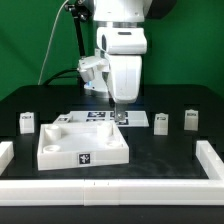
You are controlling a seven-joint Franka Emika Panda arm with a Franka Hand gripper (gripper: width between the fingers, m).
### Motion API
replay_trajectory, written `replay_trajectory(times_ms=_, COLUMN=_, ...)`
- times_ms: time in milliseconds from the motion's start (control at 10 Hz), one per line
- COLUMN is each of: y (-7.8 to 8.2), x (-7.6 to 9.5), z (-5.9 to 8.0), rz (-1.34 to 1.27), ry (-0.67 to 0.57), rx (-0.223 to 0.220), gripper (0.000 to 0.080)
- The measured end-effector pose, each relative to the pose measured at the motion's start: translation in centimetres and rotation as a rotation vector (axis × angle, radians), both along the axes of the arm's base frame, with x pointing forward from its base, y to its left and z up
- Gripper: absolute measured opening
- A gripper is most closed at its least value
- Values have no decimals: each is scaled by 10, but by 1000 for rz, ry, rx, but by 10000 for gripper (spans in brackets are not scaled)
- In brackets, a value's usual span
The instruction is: Assemble one leg
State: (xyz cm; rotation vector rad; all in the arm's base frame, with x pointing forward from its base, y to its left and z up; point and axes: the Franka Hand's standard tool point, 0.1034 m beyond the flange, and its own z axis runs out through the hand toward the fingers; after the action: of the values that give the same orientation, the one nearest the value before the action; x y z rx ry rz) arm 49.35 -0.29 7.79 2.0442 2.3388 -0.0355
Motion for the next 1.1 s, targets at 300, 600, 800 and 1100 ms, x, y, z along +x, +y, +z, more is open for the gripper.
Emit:
replay_trajectory(times_ms=300, y=-25, x=-32, z=-14, rz=32, ry=12, rx=7, gripper=650)
replay_trajectory(times_ms=600, y=-52, x=-62, z=-32, rz=32, ry=55, rx=19, gripper=650)
replay_trajectory(times_ms=800, y=-60, x=-71, z=-46, rz=11, ry=84, rx=29, gripper=650)
replay_trajectory(times_ms=1100, y=-62, x=-76, z=-58, rz=2, ry=107, rx=36, gripper=650)
